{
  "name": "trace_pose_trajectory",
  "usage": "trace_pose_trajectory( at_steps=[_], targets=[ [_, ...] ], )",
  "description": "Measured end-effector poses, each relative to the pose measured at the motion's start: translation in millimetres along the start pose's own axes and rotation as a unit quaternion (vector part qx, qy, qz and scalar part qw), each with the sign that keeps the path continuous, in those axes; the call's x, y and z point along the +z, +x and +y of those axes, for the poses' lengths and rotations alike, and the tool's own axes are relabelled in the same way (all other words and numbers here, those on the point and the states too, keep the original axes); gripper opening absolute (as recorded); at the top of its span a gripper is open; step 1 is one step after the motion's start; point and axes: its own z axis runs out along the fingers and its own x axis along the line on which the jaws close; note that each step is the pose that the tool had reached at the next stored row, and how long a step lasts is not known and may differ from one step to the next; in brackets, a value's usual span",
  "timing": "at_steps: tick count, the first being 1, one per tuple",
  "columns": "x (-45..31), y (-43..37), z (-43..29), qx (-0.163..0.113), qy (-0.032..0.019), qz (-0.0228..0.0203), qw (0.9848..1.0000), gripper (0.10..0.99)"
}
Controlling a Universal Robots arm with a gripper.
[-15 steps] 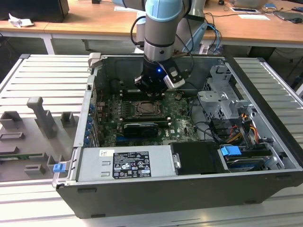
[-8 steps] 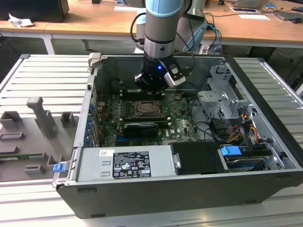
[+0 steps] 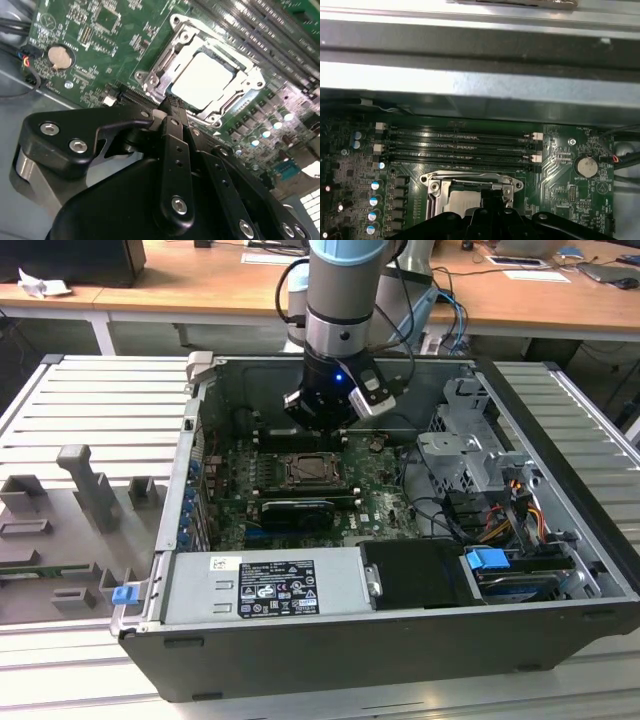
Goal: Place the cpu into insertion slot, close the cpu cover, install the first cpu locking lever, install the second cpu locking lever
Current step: 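Install the second cpu locking lever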
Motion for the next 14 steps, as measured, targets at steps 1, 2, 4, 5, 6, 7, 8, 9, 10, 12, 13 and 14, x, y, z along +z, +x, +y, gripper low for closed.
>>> trace_pose_trajectory(
  at_steps=[1, 2, 4, 5, 6, 7, 8, 9, 10, 12, 13, 14],
  targets=[
    [-0.2, 0.1, -2.1, 0.000, 0.0000, 0.0000, 1.0000, 0.106],
    [-0.5, 0.3, -5.6, 0.000, 0.0001, 0.0000, 1.0000, 0.106],
    [-0.9, 0.6, -10.7, 0.000, 0.0000, 0.0000, 1.0000, 0.106],
    [-1.1, 0.7, -12.2, 0.000, 0.0000, 0.0000, 1.0000, 0.106],
    [-1.2, 0.8, -13.9, 0.000, 0.0000, 0.0000, 1.0000, 0.106],
    [-1.4, 0.9, -15.4, 0.000, 0.0000, 0.0000, 1.0000, 0.106],
    [-2.3, 1.1, -17.5, 0.000, 0.0001, 0.0000, 1.0000, 0.106],
    [-3.3, 1.1, -17.8, 0.000, 0.0001, 0.0000, 1.0000, 0.106],
    [-4.2, 1.1, -18.0, 0.000, 0.0001, 0.0000, 1.0000, 0.106],
    [-7.0, 1.1, -19.1, 0.000, -0.0001, -0.0001, 1.0000, 0.106],
    [-7.2, 1.2, -20.7, 0.000, 0.0000, 0.0000, 1.0000, 0.106],
    [-7.3, 1.4, -22.5, 0.000, 0.0000, 0.0000, 1.0000, 0.106]
  ],
)
